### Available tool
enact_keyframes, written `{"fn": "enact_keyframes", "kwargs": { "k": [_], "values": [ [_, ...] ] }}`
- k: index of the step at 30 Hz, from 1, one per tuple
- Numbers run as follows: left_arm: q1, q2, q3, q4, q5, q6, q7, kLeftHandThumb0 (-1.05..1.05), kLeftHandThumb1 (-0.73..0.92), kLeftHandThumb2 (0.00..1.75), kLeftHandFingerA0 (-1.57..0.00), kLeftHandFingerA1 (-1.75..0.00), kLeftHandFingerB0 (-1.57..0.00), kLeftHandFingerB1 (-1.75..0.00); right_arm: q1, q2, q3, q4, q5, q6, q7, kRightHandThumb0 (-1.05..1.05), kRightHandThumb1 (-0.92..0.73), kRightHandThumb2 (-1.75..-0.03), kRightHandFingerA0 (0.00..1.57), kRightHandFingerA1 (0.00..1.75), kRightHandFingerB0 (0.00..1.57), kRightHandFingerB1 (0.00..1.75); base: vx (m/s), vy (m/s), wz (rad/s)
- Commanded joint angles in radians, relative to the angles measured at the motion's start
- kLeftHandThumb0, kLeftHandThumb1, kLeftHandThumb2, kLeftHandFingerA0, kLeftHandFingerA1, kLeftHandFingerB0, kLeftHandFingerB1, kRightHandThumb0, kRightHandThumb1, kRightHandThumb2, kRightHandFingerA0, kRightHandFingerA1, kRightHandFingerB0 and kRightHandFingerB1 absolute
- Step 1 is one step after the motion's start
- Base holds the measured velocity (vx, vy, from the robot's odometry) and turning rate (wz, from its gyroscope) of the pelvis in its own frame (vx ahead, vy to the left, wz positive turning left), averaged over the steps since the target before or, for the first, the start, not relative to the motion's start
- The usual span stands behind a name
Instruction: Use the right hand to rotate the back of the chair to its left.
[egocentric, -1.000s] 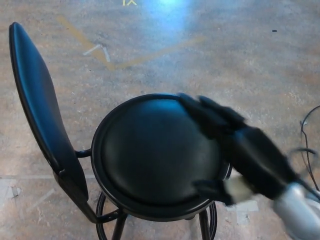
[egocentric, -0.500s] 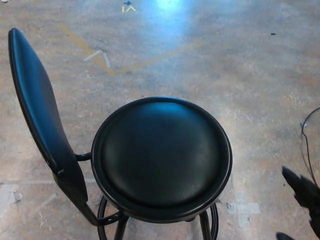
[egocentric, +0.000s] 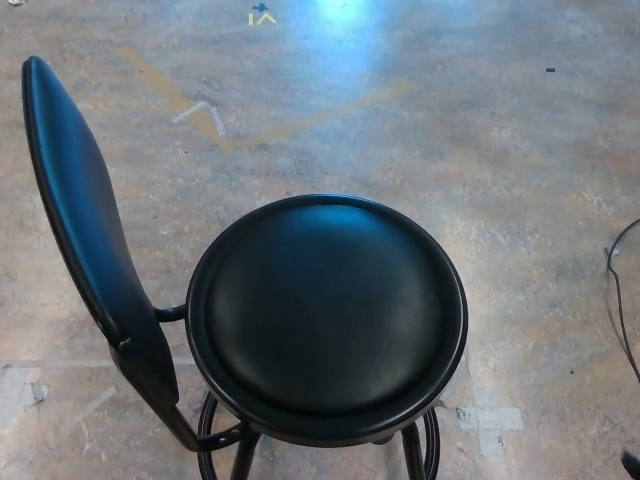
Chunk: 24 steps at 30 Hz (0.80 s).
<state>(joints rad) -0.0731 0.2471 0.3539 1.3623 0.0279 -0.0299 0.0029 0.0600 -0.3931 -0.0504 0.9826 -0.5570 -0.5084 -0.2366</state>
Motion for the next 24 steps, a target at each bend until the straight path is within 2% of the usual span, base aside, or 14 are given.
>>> {"fn": "enact_keyframes", "kwargs": {
  "k": [1, 6, 9, 10, 14, 17, 18, 24],
  "values": [
    [0.024, -0.006, -0.010, 0.006, 0.007, -0.001, -0.003, -0.57, 0.79, 0.64, -0.57, -0.46, -0.51, -0.42, -0.047, 0.072, -0.094, 0.309, 0.159, 0.084, -0.020, -0.88, -0.68, -1.13, 0.05, 0.18, 0.06, 0.15, 0.00, 0.000, 0.00],
    [0.028, -0.009, -0.009, 0.006, 0.002, -0.003, -0.002, -0.57, 0.79, 0.64, -0.58, -0.46, -0.53, -0.42, -0.056, 0.071, -0.098, 0.349, 0.153, 0.088, -0.008, -0.93, -0.75, -1.16, 0.01, 0.14, 0.01, 0.09, 0.00, 0.000, 0.00],
    [0.027, -0.009, -0.004, 0.005, -0.004, -0.001, -0.002, -0.56, 0.78, 0.63, -0.57, -0.46, -0.53, -0.42, -0.064, 0.072, -0.111, 0.358, 0.178, 0.089, 0.009, -0.96, -0.76, -1.16, 0.03, 0.16, 0.02, 0.07, 0.00, 0.000, 0.00],
    [0.027, -0.010, -0.005, 0.005, -0.003, -0.001, -0.001, -0.55, 0.78, 0.63, -0.58, -0.46, -0.53, -0.43, -0.067, 0.073, -0.116, 0.359, 0.187, 0.090, 0.014, -1.00, -0.78, -1.16, 0.08, 0.15, 0.09, 0.04, 0.00, 0.000, 0.00],
    [0.024, -0.011, -0.009, 0.006, 0.001, -0.001, 0.001, -0.56, 0.79, 0.64, -0.58, -0.46, -0.53, -0.43, -0.071, 0.074, -0.136, 0.359, 0.222, 0.084, 0.036, -0.94, -0.73, -1.15, 0.00, 0.17, 0.03, 0.09, 0.00, 0.000, 0.00],
    [0.025, -0.011, -0.010, 0.006, 0.001, -0.004, 0.001, -0.56, 0.79, 0.64, -0.58, -0.45, -0.52, -0.42, -0.079, 0.074, -0.137, 0.357, 0.237, 0.084, 0.047, -1.00, -0.79, -1.16, 0.07, 0.14, 0.07, 0.05, 0.00, 0.000, 0.00],
    [0.026, -0.009, -0.020, 0.006, 0.012, -0.005, 0.001, -0.57, 0.80, 0.64, -0.59, -0.46, -0.52, -0.41, -0.081, 0.074, -0.137, 0.357, 0.241, 0.083, 0.048, -0.99, -0.78, -1.15, 0.09, 0.18, 0.09, 0.06, 0.00, 0.000, 0.00],
    [0.025, -0.007, -0.013, 0.005, -0.002, 0.003, 0.001, -0.56, 0.78, 0.63, -0.58, -0.46, -0.53, -0.43, -0.085, 0.075, -0.127, 0.360, 0.246, 0.093, 0.050, -1.00, -0.77, -1.16, 0.08, 0.18, 0.10, 0.05, 0.00, 0.000, 0.00]
  ]
}}
